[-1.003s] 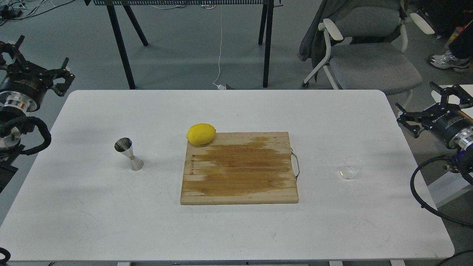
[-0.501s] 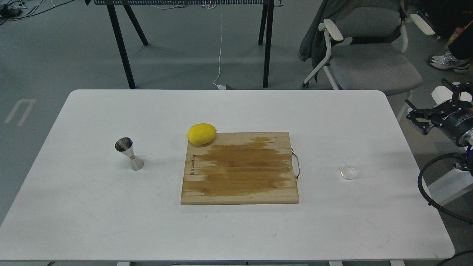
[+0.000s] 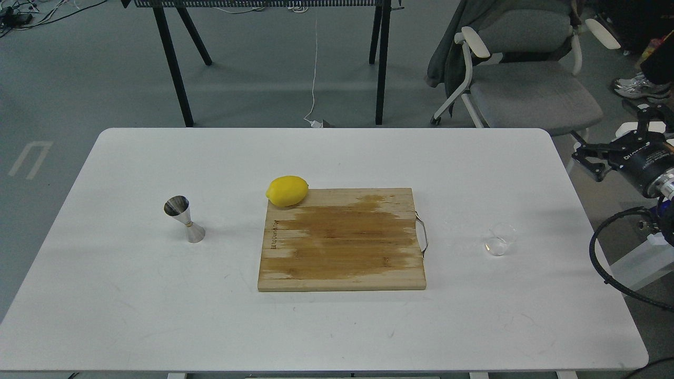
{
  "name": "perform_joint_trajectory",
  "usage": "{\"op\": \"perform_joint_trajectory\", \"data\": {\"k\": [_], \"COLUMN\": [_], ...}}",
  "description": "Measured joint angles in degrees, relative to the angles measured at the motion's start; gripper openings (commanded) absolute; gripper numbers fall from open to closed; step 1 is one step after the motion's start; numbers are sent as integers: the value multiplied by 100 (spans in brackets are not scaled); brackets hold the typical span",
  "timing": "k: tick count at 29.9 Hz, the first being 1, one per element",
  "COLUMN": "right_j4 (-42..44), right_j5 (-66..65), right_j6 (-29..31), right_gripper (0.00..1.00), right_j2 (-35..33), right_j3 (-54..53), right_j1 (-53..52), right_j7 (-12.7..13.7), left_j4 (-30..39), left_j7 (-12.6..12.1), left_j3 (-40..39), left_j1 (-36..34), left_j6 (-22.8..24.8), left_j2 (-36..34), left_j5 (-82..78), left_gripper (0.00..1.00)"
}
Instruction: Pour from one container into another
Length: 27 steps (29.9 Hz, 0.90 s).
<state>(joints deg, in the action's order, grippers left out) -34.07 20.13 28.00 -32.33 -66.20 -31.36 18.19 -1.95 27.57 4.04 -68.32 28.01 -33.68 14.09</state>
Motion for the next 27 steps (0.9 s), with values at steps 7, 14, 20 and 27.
{"op": "perform_joint_trajectory", "data": {"k": [7,14,20,27], "right_j4": [31,42,79,95], "right_j5": [-4,-8,-9,-9], "right_j6": [0,0,0,0], "right_gripper": [100,100,100,100], "right_j2": [-26,-29,-29,-30], "right_j3": [-7,-1,2,-15], "right_j1": [92,110,148,240], "right_j7": [0,-1,-6,-6], "left_j4": [-1781,-4487,-5634,-5622], "left_j7": [43,48,45,43], "left_j3": [2717,3941,4954,5728], "left_j1": [-67,1067,1877,2399], "left_j6": [-1,-1,-1,-3], "left_j2": [999,2335,2613,1471], "left_j5": [-11,18,40,670], "left_gripper": [100,100,100,100]}}
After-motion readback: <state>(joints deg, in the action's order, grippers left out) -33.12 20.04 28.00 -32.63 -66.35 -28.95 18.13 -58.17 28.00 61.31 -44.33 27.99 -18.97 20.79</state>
